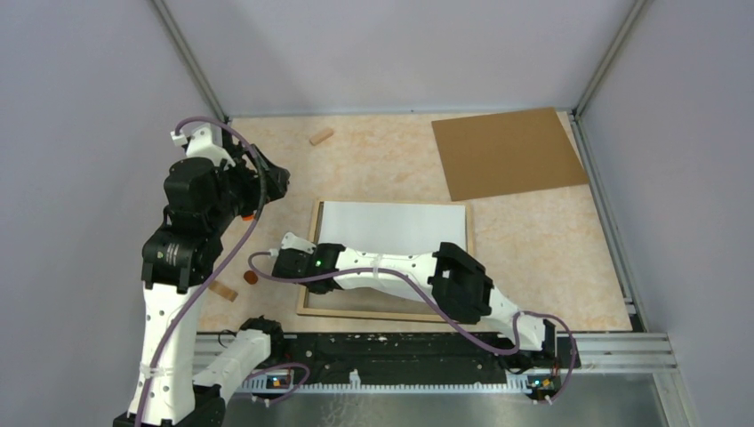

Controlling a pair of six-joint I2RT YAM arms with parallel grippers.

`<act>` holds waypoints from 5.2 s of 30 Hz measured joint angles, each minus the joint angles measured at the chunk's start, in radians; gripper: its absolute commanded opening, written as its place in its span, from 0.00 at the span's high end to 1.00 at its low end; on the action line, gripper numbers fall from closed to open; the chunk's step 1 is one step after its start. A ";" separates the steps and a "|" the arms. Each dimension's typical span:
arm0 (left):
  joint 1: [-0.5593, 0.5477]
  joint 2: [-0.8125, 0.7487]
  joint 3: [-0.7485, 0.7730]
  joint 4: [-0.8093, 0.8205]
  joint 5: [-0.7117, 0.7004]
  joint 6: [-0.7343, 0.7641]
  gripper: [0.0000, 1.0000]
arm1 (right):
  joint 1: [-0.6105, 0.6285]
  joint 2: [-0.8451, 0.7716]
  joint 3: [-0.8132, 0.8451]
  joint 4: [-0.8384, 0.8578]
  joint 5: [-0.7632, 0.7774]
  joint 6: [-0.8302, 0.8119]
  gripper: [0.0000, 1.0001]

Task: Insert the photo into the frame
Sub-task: Turn over the photo from the photo frame, then turn over the photo frame item at the corner of the board.

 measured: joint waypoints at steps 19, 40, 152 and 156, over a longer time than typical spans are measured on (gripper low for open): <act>-0.003 0.006 0.000 0.000 0.001 0.001 0.01 | 0.010 0.000 -0.004 -0.010 -0.014 0.018 1.00; -0.007 0.020 0.000 0.001 0.026 0.000 0.02 | -0.013 -0.001 -0.143 0.103 0.032 -0.019 1.00; -0.525 1.273 0.191 0.899 0.271 -0.317 0.05 | -1.594 0.098 0.159 0.315 -0.611 0.097 0.01; -0.526 1.369 0.275 0.911 0.238 -0.319 0.04 | -1.610 0.135 0.209 0.314 -0.583 0.058 0.01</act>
